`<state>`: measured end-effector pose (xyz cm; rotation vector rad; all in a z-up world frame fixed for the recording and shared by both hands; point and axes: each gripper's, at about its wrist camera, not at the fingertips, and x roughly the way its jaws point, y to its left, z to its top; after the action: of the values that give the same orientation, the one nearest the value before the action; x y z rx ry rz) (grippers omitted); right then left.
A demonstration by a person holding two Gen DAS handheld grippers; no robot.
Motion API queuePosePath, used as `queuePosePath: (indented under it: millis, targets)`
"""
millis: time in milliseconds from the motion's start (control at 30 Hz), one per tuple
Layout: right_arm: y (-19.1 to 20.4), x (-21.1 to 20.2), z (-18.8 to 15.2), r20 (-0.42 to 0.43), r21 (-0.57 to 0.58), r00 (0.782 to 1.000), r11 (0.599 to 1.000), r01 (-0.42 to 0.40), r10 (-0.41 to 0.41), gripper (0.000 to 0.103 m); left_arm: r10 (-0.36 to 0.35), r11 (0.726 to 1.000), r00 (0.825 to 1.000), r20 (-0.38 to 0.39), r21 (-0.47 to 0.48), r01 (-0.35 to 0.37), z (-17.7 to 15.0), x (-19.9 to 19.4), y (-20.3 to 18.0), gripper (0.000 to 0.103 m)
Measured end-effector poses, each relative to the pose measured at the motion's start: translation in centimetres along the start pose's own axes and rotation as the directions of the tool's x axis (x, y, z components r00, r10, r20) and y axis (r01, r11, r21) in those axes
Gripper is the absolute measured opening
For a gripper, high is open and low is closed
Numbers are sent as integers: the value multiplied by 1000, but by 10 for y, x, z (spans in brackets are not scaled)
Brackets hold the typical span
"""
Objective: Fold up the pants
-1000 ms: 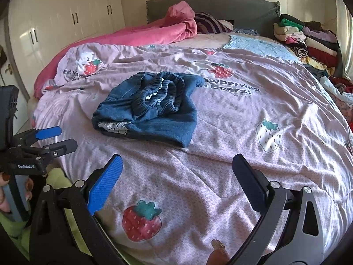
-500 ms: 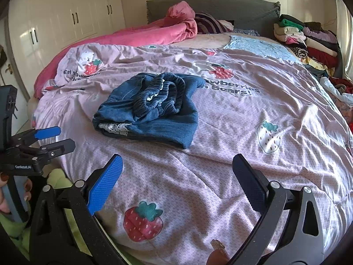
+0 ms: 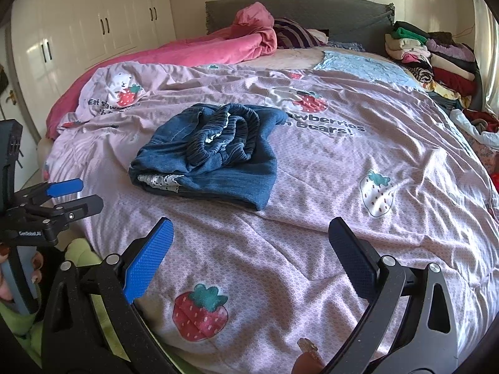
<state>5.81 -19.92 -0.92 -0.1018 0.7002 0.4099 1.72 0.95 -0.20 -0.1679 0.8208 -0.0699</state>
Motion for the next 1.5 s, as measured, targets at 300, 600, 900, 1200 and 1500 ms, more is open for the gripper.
queuePosePath:
  millis: [300, 600, 900, 1200, 1500]
  targets:
    - [0, -2, 1, 1, 4, 1000, 1000, 6, -6, 94, -3, 1000, 1000, 2, -7, 3, -1, -2, 0, 99]
    - [0, -2, 0, 4, 3, 1000, 1000, 6, -6, 94, -5, 1000, 1000, 1, -10, 5, -1, -3, 0, 99]
    - [0, -4, 1, 7, 10, 1000, 1000, 10, -10, 94, 13, 1000, 1000, -2, -6, -13, -2, -4, -2, 99]
    - [-3, -6, 1, 11, 21, 1000, 999, 27, -27, 94, 27, 1000, 1000, -4, 6, -27, -1, -3, -3, 99]
    - [-12, -8, 0, 9, 24, 998, 998, 63, -63, 94, 69, 998, 998, -2, -9, -69, -2, -4, 1, 99]
